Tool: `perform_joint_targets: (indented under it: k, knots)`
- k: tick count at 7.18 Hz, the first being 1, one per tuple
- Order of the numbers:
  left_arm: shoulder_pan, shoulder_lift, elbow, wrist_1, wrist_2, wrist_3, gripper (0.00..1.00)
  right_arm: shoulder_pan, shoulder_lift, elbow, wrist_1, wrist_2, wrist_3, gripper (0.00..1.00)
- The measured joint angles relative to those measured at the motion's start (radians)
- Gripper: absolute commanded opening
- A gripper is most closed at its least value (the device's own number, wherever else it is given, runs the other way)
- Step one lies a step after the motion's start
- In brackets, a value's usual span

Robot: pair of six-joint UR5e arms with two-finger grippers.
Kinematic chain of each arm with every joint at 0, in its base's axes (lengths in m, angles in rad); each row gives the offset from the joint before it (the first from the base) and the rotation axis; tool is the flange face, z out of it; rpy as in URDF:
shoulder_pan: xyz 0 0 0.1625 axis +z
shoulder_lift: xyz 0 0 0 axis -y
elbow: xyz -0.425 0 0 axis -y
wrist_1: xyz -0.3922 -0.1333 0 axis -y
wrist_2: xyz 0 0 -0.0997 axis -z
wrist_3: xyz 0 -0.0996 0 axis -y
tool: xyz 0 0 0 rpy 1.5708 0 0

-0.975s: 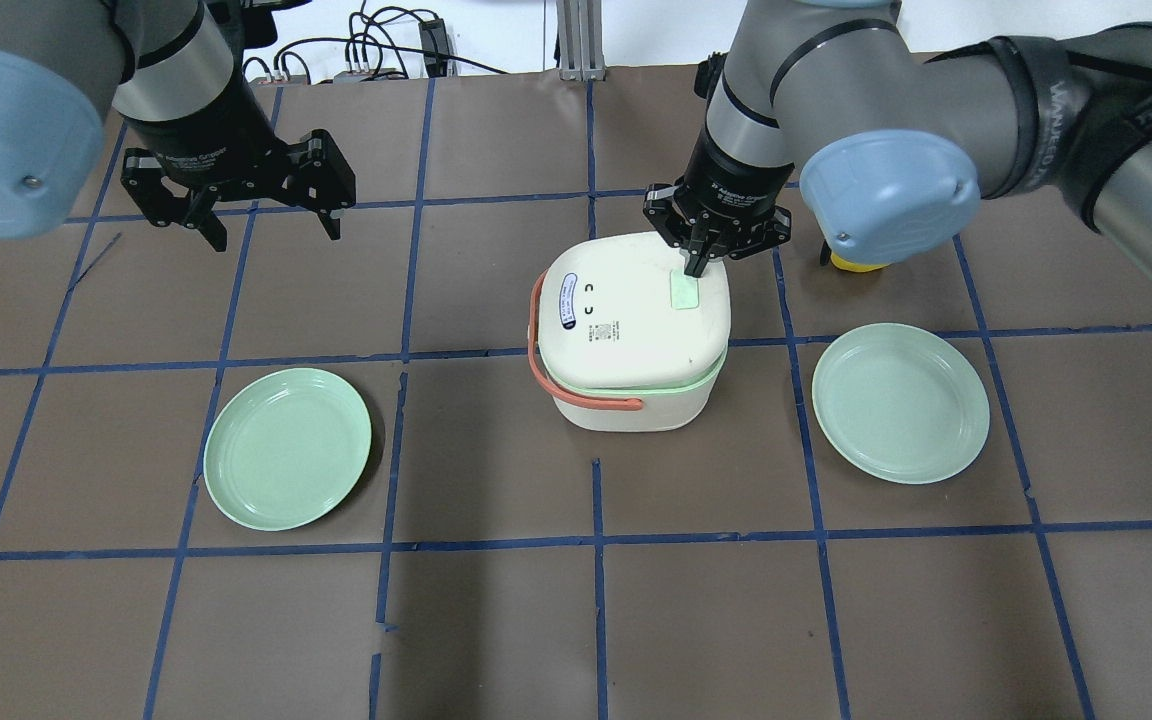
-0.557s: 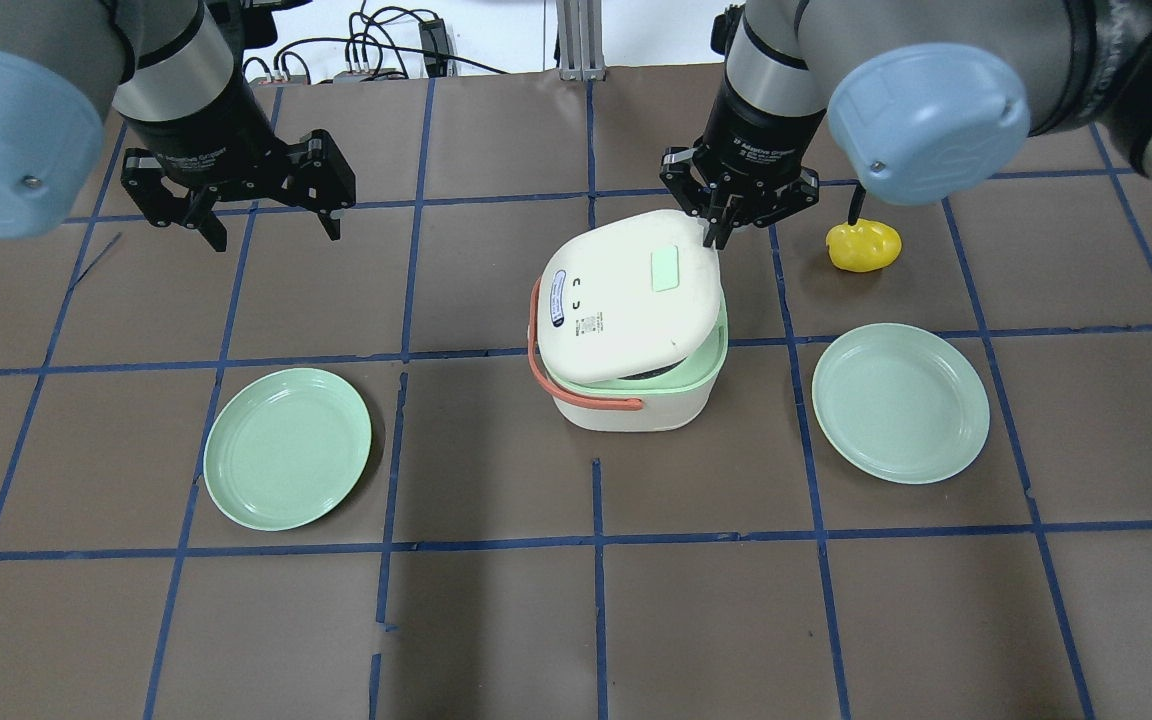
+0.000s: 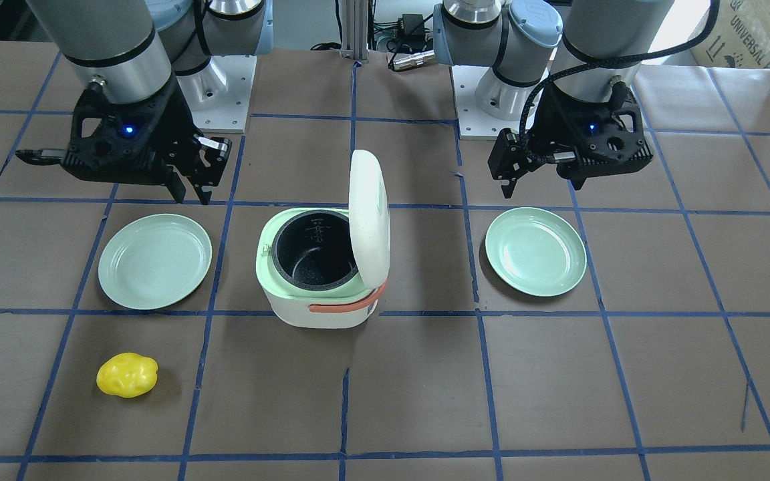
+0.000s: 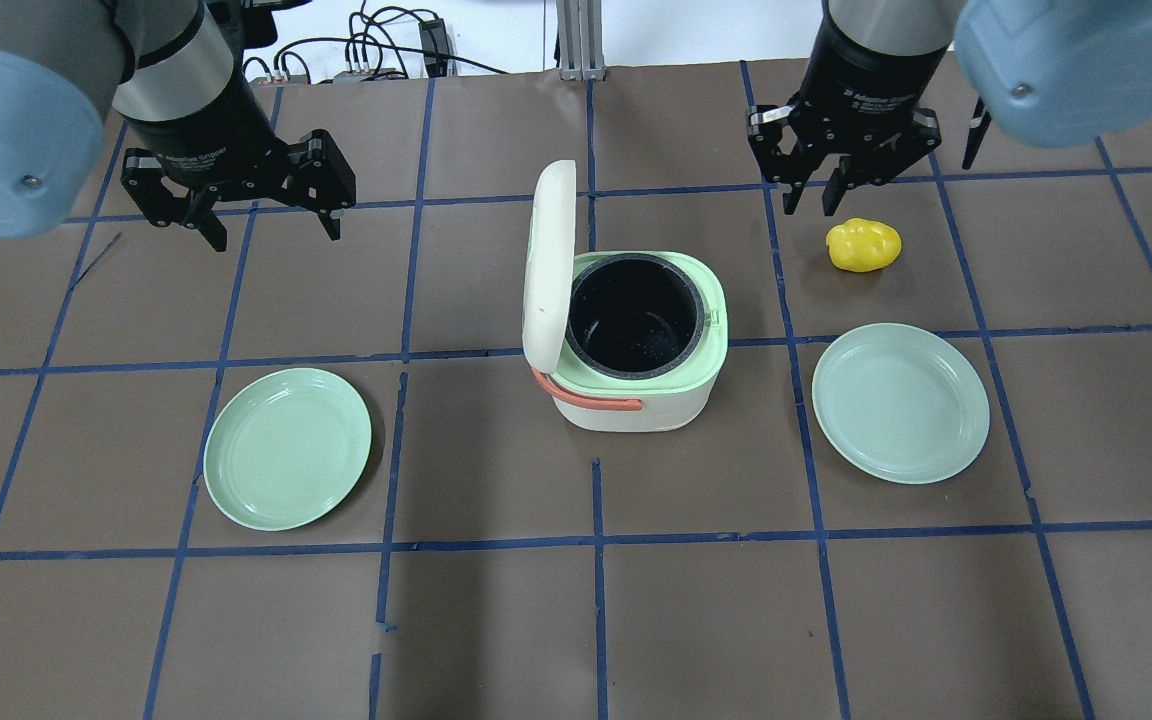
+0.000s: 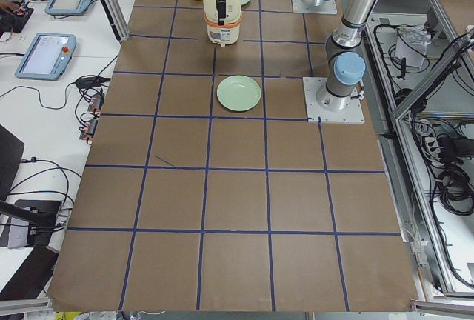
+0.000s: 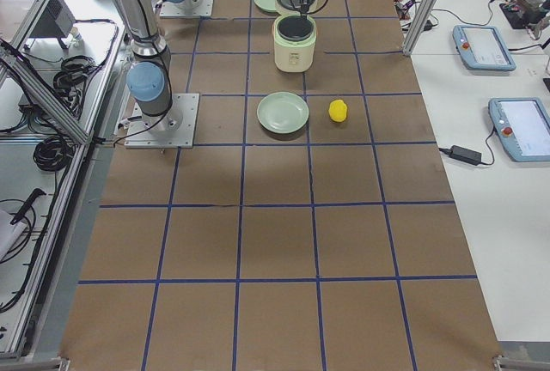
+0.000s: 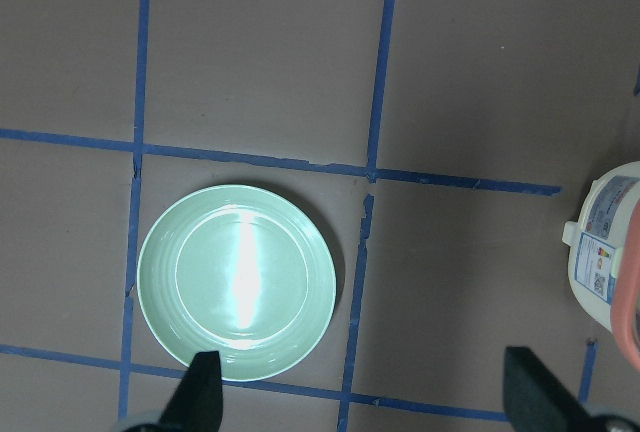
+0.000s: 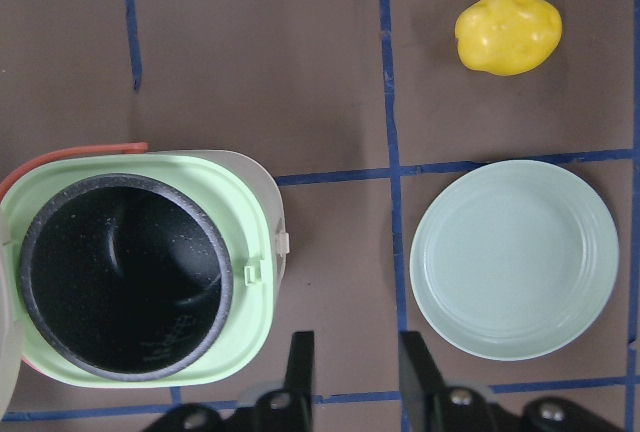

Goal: Press rice cooker button

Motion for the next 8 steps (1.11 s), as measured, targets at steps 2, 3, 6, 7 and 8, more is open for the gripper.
perform_joint_targets:
  k: [2,3,6,7,8]
  knots:
    - [0.000,0.000,0.000,0.000,0.000,-0.001,1.00,-0.028,-0.014,-0.067,0.078,-0.027,-0.085,0.73]
    - [0.000,0.000,0.000,0.000,0.000,-0.001,1.00,-0.031,-0.008,-0.106,0.138,-0.048,-0.116,0.83]
    - [0.000,0.000,0.000,-0.001,0.000,0.000,1.00,-0.033,0.013,-0.120,0.187,-0.058,-0.171,1.00]
    - [0.000,0.000,0.000,-0.001,0.000,-0.001,1.00,-0.040,0.014,-0.116,0.181,-0.058,-0.173,0.99]
    - [0.000,0.000,0.000,0.000,0.000,-0.001,1.00,-0.054,0.018,-0.114,0.173,-0.056,-0.171,0.99]
